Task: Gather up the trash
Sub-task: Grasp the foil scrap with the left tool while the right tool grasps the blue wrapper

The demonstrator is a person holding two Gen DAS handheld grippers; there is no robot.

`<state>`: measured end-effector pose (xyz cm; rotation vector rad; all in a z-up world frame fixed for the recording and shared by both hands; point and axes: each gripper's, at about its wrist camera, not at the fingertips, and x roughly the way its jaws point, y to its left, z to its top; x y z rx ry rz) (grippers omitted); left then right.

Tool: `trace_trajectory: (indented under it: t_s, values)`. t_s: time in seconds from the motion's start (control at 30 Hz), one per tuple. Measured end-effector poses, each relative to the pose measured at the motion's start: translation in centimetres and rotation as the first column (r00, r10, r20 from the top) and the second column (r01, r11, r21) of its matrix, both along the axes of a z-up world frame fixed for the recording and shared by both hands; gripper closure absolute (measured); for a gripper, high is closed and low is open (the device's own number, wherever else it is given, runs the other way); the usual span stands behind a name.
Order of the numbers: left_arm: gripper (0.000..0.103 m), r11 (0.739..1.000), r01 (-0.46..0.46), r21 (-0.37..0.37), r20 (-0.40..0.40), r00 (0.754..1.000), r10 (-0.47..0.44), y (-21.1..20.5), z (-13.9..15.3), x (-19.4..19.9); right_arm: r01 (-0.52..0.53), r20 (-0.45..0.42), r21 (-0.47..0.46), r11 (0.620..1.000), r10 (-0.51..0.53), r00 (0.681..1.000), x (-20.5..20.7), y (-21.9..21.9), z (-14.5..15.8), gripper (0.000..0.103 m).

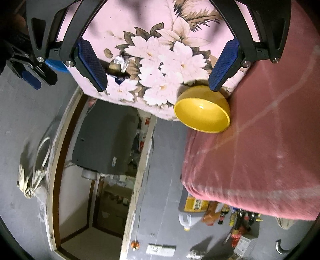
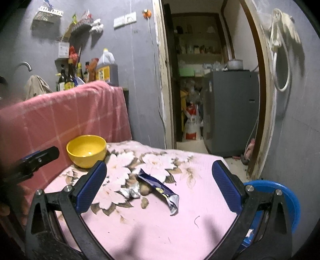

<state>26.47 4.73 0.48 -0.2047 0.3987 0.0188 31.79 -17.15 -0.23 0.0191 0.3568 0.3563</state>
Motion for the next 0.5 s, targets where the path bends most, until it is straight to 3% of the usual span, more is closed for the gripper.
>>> trace_trajectory:
  t_s: [0.3,0.37,0.5]
  values:
    - [0.005,0.998,0.06,-0.015,-0.172,0.983,-0.062,-0.7,-2.7,3.8,-0.036,-0.182,-0.039,0.999,0.028,0.983,4.1,0.0,-3.0,0.0]
    - [0.006,0.997,0.072,-0.012,-0.205,0.976,-0.073,-0.9,-3.4,4.4,-0.039,-0.218,-0.033,0.999,0.031,0.975,4.9,-0.1,-3.5,0.003]
    - [0.018,0.993,0.116,-0.031,-0.268,0.956,-0.12,-1.4,-4.7,5.6,-0.067,-0.288,-0.064,0.996,0.046,0.956,6.4,0.4,-4.7,0.016]
